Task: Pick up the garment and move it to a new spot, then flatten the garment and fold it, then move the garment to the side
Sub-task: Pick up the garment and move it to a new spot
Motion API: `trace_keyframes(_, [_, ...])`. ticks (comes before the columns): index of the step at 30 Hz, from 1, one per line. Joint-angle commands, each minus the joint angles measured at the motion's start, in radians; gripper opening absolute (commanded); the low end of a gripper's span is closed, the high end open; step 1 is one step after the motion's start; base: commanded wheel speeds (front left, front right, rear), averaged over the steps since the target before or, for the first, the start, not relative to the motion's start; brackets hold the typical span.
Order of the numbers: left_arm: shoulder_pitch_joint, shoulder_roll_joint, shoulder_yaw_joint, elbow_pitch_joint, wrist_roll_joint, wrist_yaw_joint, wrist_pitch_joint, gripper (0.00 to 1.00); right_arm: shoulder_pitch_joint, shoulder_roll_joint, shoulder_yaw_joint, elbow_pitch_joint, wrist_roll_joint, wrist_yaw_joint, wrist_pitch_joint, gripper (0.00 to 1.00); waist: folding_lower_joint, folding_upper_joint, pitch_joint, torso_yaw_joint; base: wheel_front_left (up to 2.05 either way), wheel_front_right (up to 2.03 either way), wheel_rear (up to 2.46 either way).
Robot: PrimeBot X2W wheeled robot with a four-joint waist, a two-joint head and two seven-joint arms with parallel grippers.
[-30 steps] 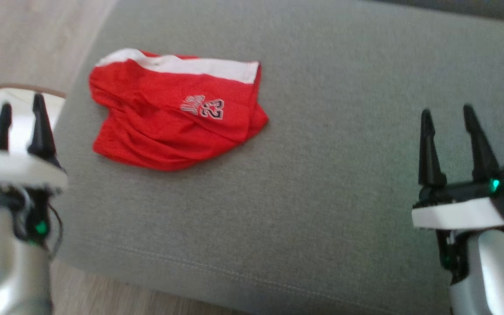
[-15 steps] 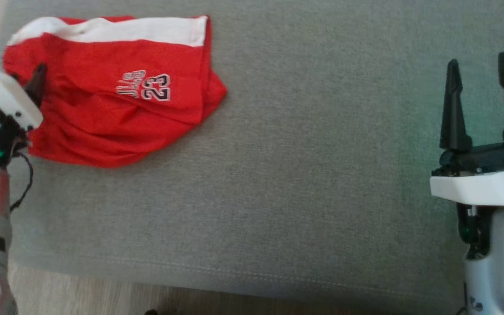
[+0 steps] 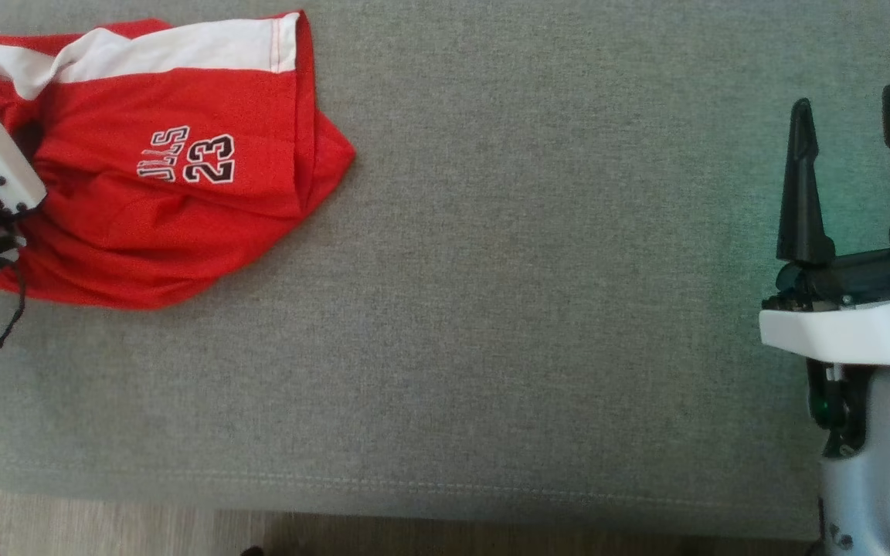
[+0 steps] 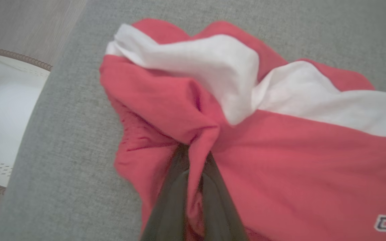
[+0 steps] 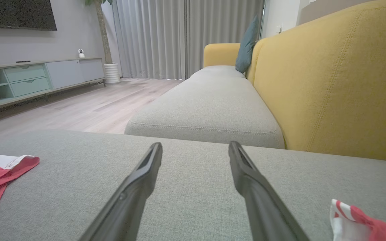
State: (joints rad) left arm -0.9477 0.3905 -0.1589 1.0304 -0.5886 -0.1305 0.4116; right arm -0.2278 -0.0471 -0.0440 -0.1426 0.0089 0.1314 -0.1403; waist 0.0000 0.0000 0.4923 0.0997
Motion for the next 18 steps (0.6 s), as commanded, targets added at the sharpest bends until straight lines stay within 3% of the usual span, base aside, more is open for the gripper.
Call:
trace_keyframes(1, [-0.001, 0.046, 0.006, -0.012, -0.018, 0.000, -0.007, 0.00, -0.012, -0.003, 0.021, -0.028, 0.008, -0.001, -0.004, 1.00, 0.0000, 0.0000, -0.011, -0.001, 0.00, 0.00, 0.00])
trace_keyframes(11, [-0.013, 0.046, -0.092, -0.135, -0.059, 0.000, -0.278, 0.00, 0.005, -0.003, 0.027, 0.052, 0.050, -0.001, -0.045, 1.00, 0.0000, 0.0000, -0.146, 0.003, 0.00, 0.00, 0.00])
trace_keyframes(18, [0.028, 0.007, -0.171, -0.288, -0.104, 0.000, -0.378, 0.00, 0.029, -0.003, 0.026, 0.129, 0.090, -0.001, -0.079, 1.00, 0.0000, 0.0000, -0.279, -0.006, 0.00, 0.00, 0.00])
